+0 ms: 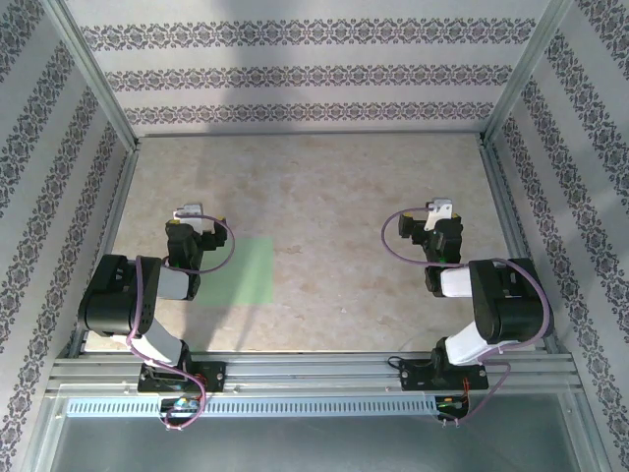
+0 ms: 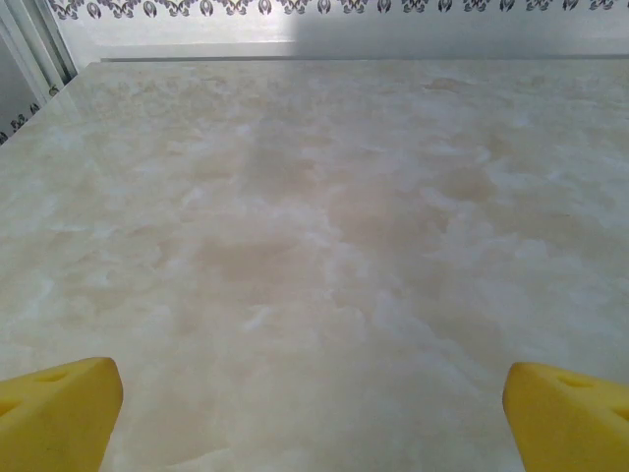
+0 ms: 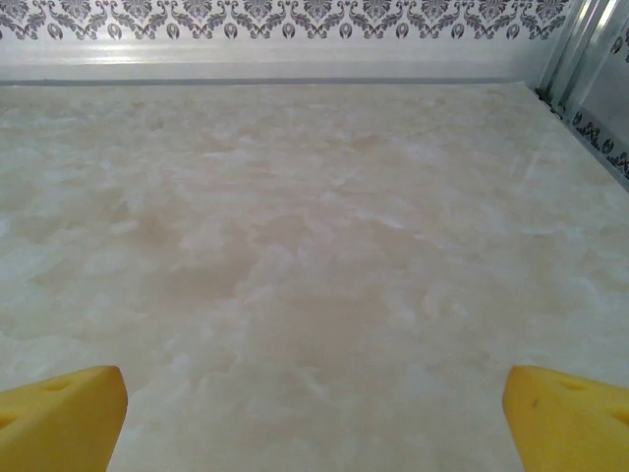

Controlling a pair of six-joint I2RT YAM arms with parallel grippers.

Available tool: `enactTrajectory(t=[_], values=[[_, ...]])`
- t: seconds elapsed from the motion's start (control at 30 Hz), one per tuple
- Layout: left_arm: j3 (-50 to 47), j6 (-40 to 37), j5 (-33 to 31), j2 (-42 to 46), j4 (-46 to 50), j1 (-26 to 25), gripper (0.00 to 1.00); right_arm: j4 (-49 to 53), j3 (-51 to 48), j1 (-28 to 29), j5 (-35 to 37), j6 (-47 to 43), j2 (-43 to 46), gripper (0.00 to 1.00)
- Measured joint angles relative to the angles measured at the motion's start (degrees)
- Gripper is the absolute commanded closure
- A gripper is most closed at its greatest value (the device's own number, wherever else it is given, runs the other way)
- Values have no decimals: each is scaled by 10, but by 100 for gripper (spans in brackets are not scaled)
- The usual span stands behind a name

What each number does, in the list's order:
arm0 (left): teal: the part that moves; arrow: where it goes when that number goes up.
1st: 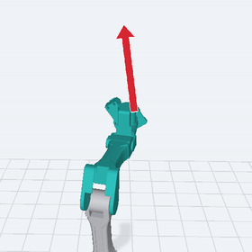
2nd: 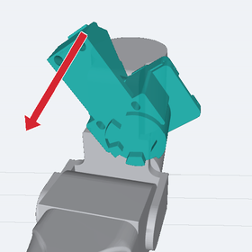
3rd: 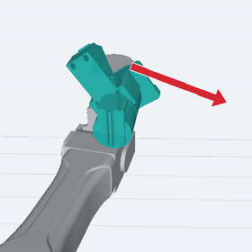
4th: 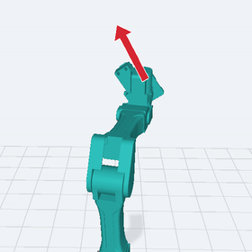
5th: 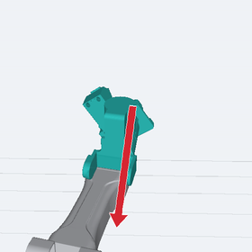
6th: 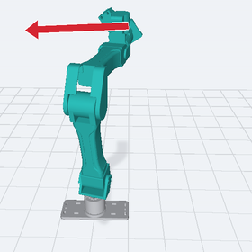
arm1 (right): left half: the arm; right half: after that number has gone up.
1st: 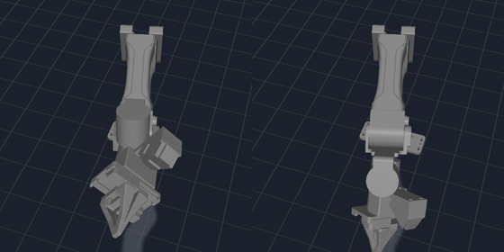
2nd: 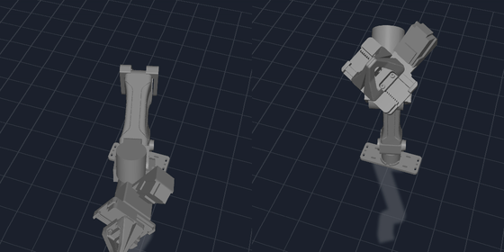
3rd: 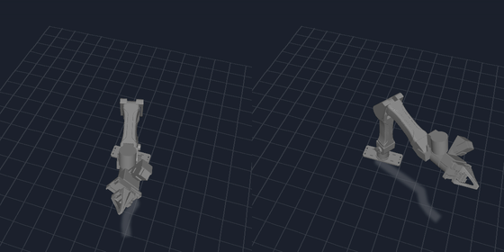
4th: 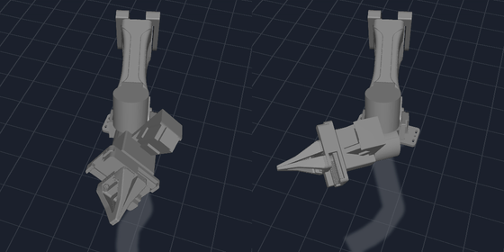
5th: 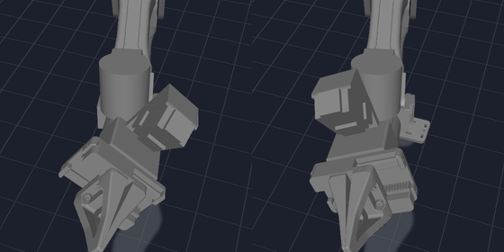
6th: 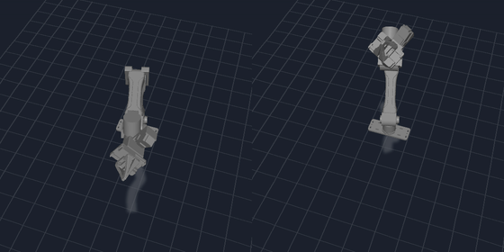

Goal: Fold a paper plane with a square sheet of paper (fold left side to right side)
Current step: Move the square sheet of paper to the center of the table.

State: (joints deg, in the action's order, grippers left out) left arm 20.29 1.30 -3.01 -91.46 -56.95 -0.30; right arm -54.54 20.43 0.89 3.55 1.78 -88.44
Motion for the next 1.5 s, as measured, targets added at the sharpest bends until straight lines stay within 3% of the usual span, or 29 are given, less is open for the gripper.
enactTrajectory(t=[1.03, 1.17, 1.3, 1.5], values=[[0, 0, 0, 5, 4, 0, 0, 16, 2, 0, 1, 2, 8, 2], [1, 5, -3, 101, 87, 0, 0, 107, 15, 0, 3, 9, 90, 2], [70, 25, -3, 225, 250, 0, 0, 227, 70, 0, -1, 29, 204, 2], [143, 108, 28, 304, 445, 0, 0, 399, 138, 0, -38, 91, 318, 2]])
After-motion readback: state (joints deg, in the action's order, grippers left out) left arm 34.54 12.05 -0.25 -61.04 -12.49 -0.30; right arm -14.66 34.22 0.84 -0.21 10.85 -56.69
